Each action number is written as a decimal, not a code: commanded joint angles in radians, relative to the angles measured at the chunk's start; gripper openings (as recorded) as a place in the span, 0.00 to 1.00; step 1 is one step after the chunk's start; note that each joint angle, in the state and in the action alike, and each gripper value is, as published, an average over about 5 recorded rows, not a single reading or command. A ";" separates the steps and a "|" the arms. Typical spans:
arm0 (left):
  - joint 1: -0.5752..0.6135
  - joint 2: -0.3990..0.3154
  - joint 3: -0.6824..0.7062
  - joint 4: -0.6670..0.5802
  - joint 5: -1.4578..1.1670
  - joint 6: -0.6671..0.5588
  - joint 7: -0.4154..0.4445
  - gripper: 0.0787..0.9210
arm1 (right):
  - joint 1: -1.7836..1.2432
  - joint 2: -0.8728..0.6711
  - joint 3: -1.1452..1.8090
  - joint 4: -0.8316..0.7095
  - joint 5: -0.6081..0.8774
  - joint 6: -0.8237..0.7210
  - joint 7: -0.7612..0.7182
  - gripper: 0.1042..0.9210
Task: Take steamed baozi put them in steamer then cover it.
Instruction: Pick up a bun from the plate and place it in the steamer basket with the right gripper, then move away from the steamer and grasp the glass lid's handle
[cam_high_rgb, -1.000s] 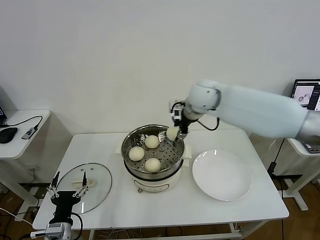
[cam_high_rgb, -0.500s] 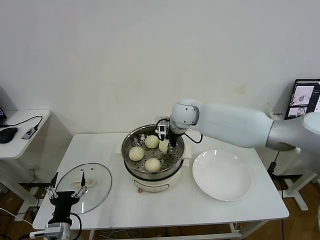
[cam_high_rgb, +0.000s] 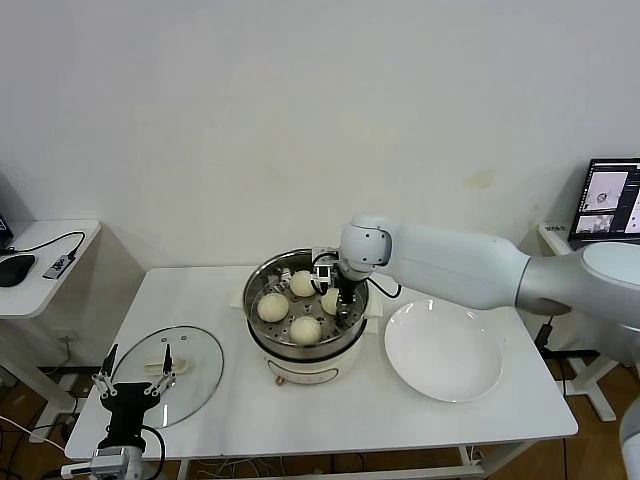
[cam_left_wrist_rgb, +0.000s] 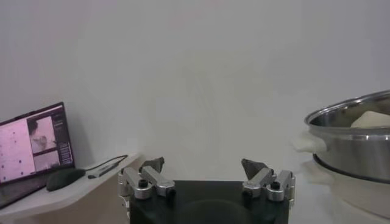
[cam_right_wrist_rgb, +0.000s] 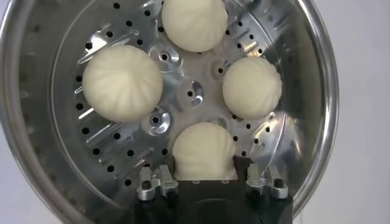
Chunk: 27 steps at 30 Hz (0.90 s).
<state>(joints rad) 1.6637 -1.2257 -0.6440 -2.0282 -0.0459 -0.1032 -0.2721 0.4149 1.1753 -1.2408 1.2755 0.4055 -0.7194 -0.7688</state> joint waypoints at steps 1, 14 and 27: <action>0.001 0.005 -0.002 -0.004 0.012 -0.005 -0.001 0.88 | 0.000 -0.021 0.045 0.028 -0.014 -0.003 0.005 0.78; -0.012 0.010 0.002 0.006 0.006 -0.003 0.001 0.88 | -0.045 -0.420 0.272 0.431 0.128 0.076 0.243 0.88; -0.007 -0.002 0.019 0.032 0.031 -0.022 0.006 0.88 | -1.385 -0.549 1.438 0.620 -0.156 0.650 0.624 0.88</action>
<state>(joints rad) 1.6520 -1.2272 -0.6297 -2.0046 -0.0239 -0.1232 -0.2677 -0.0430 0.6931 -0.5892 1.7432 0.4275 -0.4282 -0.3690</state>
